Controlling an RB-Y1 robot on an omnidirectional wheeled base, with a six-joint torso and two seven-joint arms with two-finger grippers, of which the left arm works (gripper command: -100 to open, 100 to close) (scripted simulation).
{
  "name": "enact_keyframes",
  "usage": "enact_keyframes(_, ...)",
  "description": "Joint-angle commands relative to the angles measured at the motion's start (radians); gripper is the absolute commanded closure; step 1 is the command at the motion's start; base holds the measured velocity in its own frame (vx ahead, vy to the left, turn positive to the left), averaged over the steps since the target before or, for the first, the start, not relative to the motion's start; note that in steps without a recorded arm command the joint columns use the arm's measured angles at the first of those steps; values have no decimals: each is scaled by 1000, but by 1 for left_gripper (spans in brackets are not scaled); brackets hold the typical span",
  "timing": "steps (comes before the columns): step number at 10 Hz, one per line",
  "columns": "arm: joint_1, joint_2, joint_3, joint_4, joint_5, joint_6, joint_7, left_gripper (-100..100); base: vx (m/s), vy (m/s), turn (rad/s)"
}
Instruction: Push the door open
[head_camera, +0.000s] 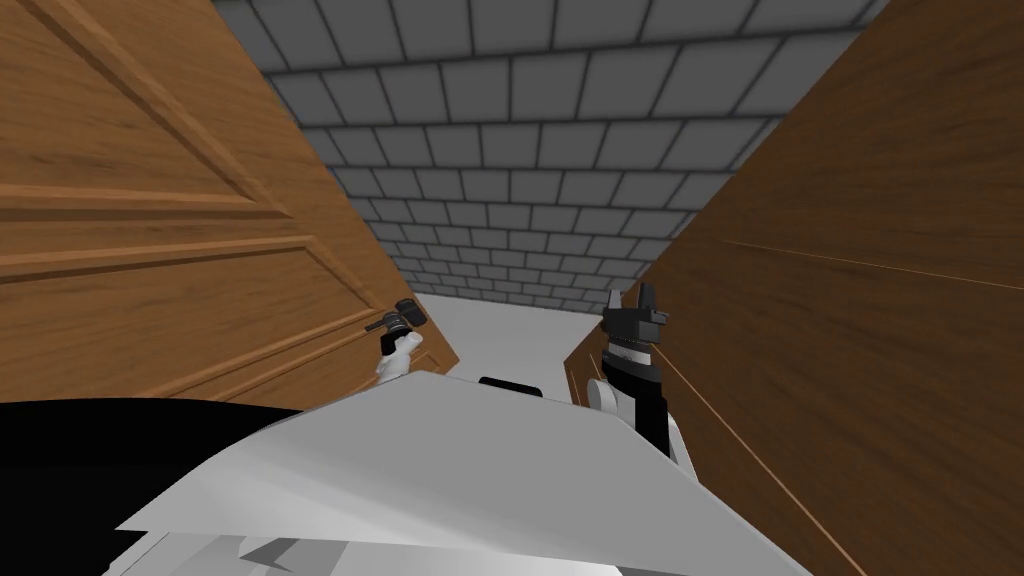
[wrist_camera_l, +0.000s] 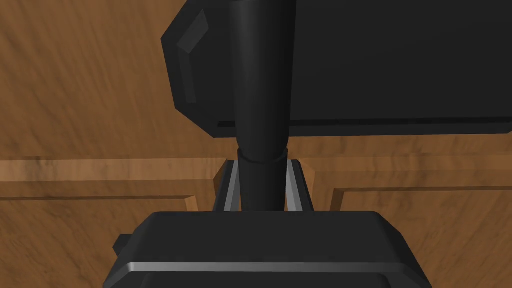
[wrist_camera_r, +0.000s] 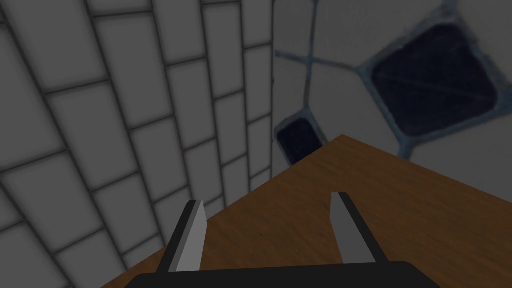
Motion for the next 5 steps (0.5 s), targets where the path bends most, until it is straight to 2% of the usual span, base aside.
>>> enact_keyframes(1, 22, 3, 26, -20, 28, -3, -20, 100, 215, 13, -23)
enact_keyframes(3, 36, 9, 50, -32, 57, -2, -42, 100, 176, 30, -20)
enact_keyframes(4, 38, 8, 40, -22, 48, -3, -29, 100, 73, 20, 25)
enact_keyframes(5, 41, 10, 64, -26, 58, -6, -41, 100, 114, 44, 30)
